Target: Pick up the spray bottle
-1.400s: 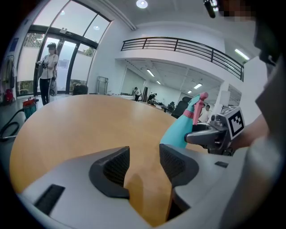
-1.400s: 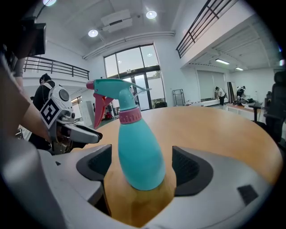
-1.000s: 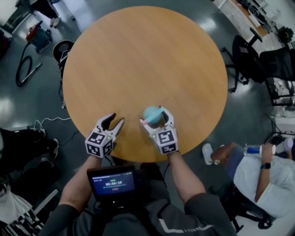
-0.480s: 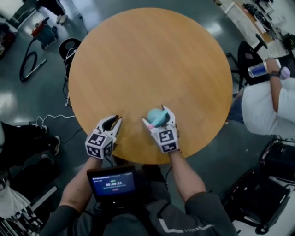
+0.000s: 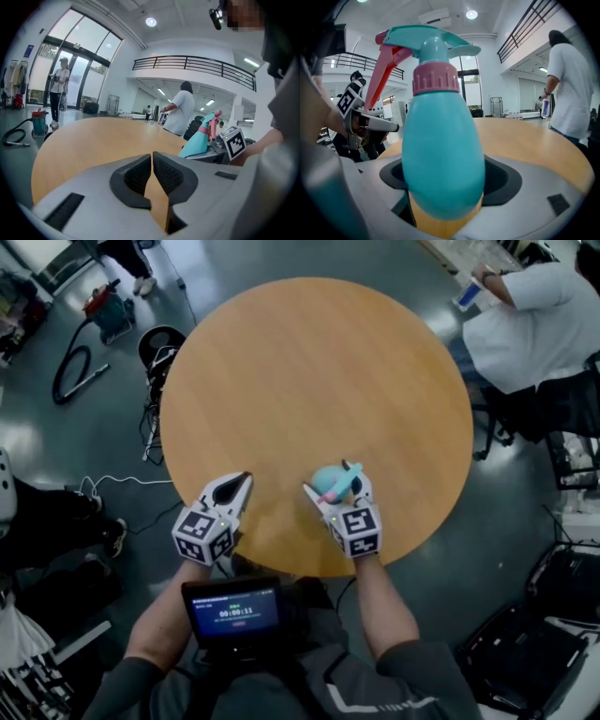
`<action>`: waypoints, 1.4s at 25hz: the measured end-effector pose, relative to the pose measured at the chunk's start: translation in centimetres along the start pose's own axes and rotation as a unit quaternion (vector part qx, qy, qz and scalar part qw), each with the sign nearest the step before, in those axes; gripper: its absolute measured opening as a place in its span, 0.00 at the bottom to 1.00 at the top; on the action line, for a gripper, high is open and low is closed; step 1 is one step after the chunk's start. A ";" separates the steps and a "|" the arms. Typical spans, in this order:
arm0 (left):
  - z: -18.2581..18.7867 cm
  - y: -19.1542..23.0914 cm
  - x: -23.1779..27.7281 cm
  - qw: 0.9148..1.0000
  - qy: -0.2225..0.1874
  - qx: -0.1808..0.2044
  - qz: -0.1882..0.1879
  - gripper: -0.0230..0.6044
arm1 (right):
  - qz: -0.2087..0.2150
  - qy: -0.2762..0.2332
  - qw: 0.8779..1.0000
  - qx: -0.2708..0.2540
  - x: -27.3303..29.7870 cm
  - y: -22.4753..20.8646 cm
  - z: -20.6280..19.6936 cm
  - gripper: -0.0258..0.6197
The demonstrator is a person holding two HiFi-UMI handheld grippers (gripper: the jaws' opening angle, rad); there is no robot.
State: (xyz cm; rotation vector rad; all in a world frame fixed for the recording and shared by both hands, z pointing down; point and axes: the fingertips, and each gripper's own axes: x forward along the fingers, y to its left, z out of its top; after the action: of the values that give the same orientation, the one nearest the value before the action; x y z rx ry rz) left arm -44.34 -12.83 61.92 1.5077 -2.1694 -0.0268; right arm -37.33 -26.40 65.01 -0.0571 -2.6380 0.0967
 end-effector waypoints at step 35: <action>15.3 -20.7 -3.6 0.957 -0.137 0.116 -0.227 0.04 | -0.201 -0.144 0.969 0.016 -26.5 -3.2 14.2 0.70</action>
State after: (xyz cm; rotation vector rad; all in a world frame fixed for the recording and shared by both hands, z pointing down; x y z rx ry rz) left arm -31.45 -21.68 41.09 2.2297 -2.0306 -0.1490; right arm -21.02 -31.98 40.16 0.5403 -2.8738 0.0094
